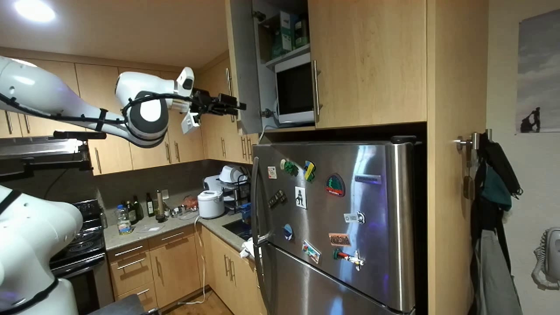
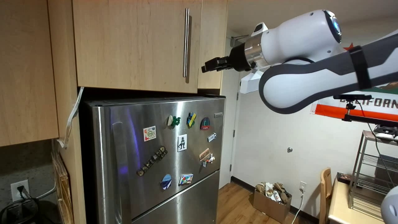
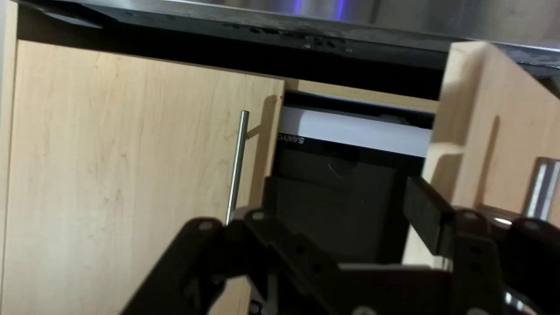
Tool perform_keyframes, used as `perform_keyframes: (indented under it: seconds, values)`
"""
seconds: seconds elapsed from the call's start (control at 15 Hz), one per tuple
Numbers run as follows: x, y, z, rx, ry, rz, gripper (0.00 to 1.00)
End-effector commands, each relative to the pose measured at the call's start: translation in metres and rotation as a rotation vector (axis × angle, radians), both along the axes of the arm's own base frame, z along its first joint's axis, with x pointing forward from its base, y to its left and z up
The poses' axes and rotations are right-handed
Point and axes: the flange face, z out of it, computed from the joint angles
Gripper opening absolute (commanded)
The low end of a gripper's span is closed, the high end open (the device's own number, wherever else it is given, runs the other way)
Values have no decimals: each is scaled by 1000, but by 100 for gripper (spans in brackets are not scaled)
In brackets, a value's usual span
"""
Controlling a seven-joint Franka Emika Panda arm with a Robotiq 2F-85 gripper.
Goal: Close the top left cupboard drawer above the refrigerator
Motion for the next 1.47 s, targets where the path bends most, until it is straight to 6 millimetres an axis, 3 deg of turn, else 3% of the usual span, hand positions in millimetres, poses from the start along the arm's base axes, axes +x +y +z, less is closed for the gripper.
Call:
perform_keyframes:
  seconds: [0.0, 0.33, 0.47, 0.67, 0.73, 0.93, 1.2, 1.4]
  values:
    - [-26, 21, -5, -17, -7, 41, 80]
    - [-27, 32, -9, -42, -13, 62, 80]
    - [-21, 29, -9, -44, -16, 49, 74]
    - [-9, 19, -8, -44, -14, 17, 74]
    - [-3, 14, -9, -44, -10, 2, 79]
    - [11, 5, -11, -54, 4, -32, 74]
    - [21, 8, -17, -73, 22, -40, 80]
    - [17, 16, -19, -83, 21, -26, 83]
